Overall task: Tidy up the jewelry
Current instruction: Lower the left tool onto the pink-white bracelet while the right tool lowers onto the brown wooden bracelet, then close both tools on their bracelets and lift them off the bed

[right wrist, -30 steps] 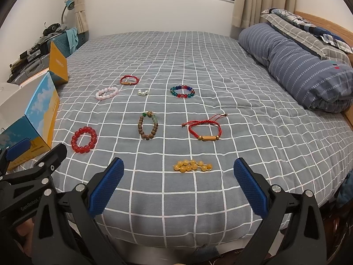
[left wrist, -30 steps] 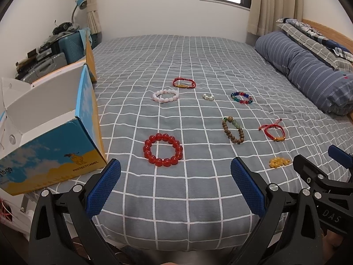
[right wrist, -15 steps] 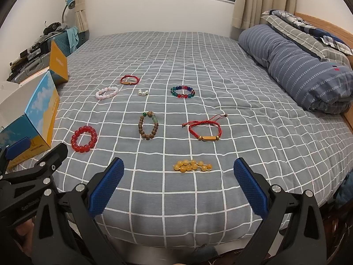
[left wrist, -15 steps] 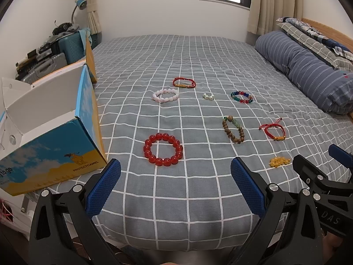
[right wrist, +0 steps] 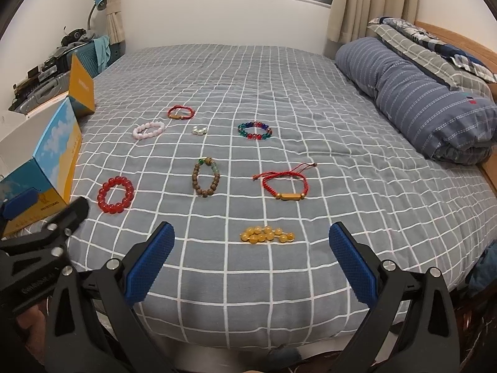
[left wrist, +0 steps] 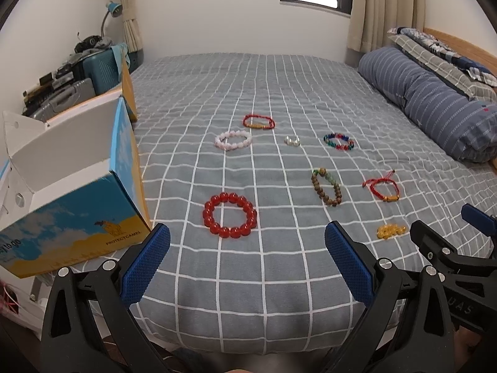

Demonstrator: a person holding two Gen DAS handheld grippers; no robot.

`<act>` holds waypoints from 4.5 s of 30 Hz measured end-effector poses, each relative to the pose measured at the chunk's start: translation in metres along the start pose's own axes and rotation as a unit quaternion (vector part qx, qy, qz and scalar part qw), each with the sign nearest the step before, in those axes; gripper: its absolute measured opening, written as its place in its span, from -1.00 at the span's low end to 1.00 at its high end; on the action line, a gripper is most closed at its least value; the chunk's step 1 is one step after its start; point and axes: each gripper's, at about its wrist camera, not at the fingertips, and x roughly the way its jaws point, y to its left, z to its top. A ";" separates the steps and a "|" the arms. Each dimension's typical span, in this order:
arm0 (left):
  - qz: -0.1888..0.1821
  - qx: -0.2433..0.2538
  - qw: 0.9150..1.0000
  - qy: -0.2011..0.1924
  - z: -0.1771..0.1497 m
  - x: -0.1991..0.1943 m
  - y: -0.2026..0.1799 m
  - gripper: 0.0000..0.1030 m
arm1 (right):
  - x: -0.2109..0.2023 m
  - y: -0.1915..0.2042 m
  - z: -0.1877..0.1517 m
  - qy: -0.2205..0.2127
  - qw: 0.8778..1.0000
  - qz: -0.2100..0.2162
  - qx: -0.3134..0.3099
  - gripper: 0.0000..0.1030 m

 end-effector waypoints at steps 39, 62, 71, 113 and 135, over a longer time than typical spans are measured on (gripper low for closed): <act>0.031 -0.009 0.997 0.063 0.159 0.168 0.026 0.89 | 0.112 0.059 0.110 0.080 0.990 0.072 -0.088 0.85; 0.029 -0.032 0.987 0.156 0.132 0.280 0.050 0.89 | 0.198 0.059 0.081 0.180 0.977 0.087 -0.075 0.30; 0.018 -0.032 0.987 0.159 0.129 0.284 0.050 0.75 | 0.203 0.061 0.081 0.188 0.976 0.094 -0.063 -0.08; -0.014 -0.026 0.996 0.081 0.155 0.195 0.032 -0.79 | 0.176 0.059 0.094 0.129 0.987 0.066 -0.065 -0.70; -0.043 -0.011 0.999 0.006 0.141 0.093 0.024 -0.79 | 0.114 0.045 0.096 0.045 0.997 0.058 -0.018 -0.70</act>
